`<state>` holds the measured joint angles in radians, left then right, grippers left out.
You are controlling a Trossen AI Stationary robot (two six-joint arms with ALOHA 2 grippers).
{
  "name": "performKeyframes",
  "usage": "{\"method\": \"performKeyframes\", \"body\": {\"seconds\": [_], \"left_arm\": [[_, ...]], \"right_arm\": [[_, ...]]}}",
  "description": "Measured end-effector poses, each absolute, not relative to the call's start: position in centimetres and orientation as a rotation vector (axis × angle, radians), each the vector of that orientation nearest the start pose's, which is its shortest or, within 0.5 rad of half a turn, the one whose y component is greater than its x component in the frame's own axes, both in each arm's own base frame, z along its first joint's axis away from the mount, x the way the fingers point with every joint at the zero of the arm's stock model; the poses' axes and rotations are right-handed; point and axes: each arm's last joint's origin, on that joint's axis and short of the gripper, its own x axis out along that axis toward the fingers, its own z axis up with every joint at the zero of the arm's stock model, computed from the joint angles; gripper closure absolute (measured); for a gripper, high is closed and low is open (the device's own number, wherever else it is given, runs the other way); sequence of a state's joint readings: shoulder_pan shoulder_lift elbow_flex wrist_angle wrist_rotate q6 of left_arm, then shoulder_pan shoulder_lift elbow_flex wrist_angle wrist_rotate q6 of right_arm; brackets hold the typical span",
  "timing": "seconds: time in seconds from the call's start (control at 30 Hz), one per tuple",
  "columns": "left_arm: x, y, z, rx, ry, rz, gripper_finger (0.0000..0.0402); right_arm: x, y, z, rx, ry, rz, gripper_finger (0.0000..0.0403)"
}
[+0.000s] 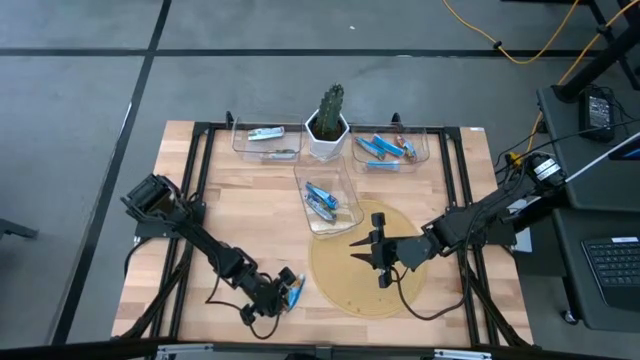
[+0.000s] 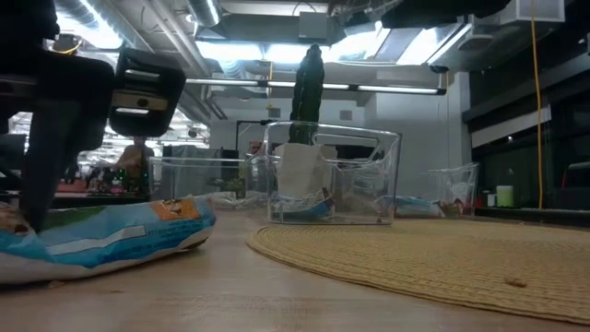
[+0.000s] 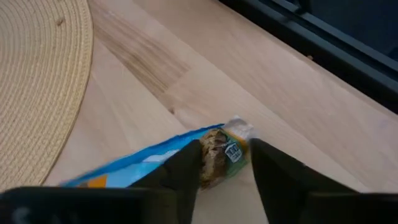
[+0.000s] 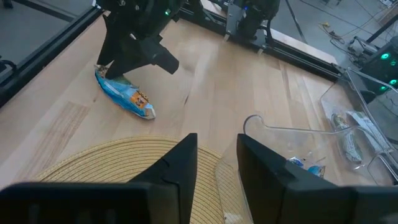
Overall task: Pick and place Granola Bars by type
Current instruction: Put the yellow green granola bar into the left transparent bin
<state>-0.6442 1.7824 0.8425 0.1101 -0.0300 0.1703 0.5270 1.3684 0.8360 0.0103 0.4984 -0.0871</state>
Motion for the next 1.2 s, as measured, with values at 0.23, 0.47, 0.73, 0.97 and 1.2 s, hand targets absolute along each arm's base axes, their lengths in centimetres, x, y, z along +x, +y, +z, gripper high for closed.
{"method": "performKeyframes", "body": {"seconds": [0.23,0.47,0.73,0.97,1.2], "left_arm": [[26.8,-19.9,12.8,0.428,0.748,-0.665,0.0345],[26.9,-19.9,12.9,0.457,0.734,-0.678,0.0397],[26.9,-20.7,16.6,0.561,0.723,-0.638,0.0401],[26.3,-20.4,19.2,0.533,0.666,-0.572,0.0401],[26.7,-19.0,19.3,0.489,0.721,-0.378,0.0401]], "right_arm": [[25.7,13.3,24.3,-0.342,0.454,0.048,0.0286],[25.7,13.4,24.3,-0.342,0.454,0.048,0.0286],[25.7,13.3,24.3,-0.342,0.454,0.048,0.0286],[25.7,13.3,24.3,-0.340,0.454,0.048,0.0286],[25.7,13.3,24.3,-0.339,0.455,0.047,0.0286]]}}
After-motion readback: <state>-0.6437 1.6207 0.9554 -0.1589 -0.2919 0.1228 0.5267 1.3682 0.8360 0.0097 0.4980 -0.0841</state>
